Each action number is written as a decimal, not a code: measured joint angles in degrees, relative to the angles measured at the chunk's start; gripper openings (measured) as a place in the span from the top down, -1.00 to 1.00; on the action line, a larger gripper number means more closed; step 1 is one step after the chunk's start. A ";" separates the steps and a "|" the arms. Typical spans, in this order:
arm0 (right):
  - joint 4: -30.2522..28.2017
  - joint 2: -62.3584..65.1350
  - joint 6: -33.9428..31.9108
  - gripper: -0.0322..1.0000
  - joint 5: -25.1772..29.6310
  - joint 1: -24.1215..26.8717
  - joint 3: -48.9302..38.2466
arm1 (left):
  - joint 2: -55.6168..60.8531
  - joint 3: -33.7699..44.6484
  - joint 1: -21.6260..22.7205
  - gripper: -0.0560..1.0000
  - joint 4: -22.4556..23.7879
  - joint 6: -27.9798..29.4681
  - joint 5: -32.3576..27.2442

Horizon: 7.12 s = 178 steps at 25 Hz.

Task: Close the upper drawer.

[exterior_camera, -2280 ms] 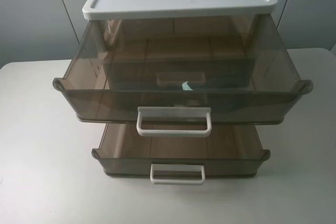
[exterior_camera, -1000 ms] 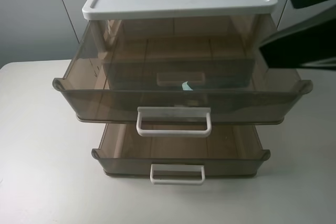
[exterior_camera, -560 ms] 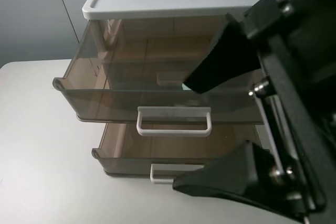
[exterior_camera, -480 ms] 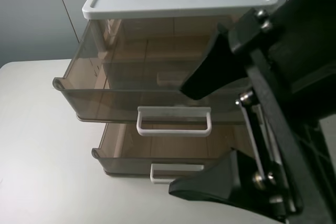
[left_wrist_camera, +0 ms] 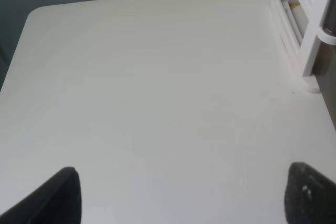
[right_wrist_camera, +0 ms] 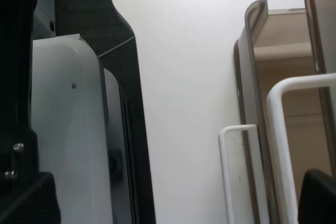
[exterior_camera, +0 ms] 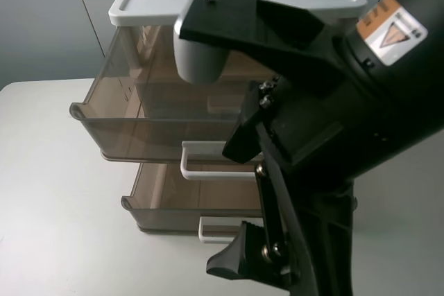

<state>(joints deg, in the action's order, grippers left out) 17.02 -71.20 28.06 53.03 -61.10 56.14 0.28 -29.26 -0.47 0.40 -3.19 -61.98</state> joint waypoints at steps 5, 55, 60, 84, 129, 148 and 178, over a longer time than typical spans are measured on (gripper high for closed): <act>-0.92 -1.80 0.00 -0.39 0.00 0.00 0.00 | 0.00 0.00 0.00 -0.51 0.00 0.00 0.00; -34.41 -7.04 -19.36 -0.39 -3.05 -8.08 0.00 | 0.00 0.00 0.00 -0.51 0.00 -0.13 0.00; -36.17 -8.40 -19.36 -0.39 -4.05 -8.08 0.00 | 0.00 0.00 0.00 -0.51 0.00 -0.13 0.00; -47.82 -10.23 -19.41 -0.39 -9.07 -3.38 0.00 | 0.00 0.00 0.00 -0.51 0.00 -0.13 0.00; -59.33 -13.88 -19.66 -0.39 -23.29 6.01 0.32 | 0.00 0.00 0.00 -0.51 0.00 -0.13 0.00; -60.82 -16.16 -19.88 -0.39 -27.40 7.85 0.32 | 0.00 0.00 0.00 -0.51 0.00 -0.13 0.00; -47.27 -3.93 -22.89 -0.39 -24.02 3.81 0.32 | 0.00 0.00 0.00 -0.51 0.00 -0.01 0.00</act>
<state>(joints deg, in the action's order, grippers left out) -30.25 -75.13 5.17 29.01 -57.28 56.46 0.28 -29.26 -0.47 0.40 -3.21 -61.98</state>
